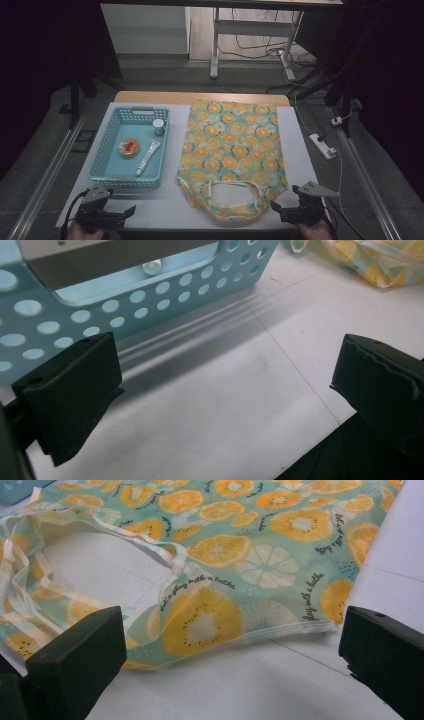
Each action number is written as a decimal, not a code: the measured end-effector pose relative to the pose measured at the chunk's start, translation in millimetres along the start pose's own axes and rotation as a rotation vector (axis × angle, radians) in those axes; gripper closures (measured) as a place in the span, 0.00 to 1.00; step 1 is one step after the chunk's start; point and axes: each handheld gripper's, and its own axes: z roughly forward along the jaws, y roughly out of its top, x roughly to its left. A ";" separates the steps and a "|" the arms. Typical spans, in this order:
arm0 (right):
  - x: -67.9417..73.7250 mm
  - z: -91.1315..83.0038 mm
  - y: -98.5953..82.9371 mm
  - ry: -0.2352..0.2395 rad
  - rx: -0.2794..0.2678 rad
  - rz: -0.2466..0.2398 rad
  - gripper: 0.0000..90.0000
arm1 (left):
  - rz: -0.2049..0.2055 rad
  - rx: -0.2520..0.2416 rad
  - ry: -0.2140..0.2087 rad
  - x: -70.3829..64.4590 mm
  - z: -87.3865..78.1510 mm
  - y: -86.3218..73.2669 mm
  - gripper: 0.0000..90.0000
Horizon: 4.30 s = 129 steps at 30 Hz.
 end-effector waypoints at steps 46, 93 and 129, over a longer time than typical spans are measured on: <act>7.0 1.2 8.1 0.059 0.004 -0.042 0.00 | 0.007 0.021 -0.033 1.9 2.6 0.4 0.00; 57.7 35.5 37.2 0.225 0.080 -0.206 0.00 | -0.010 0.025 -0.030 3.1 2.9 0.4 0.00; 139.4 63.5 38.4 0.479 0.218 -0.463 0.48 | -0.016 0.035 -0.026 2.9 3.9 0.8 0.00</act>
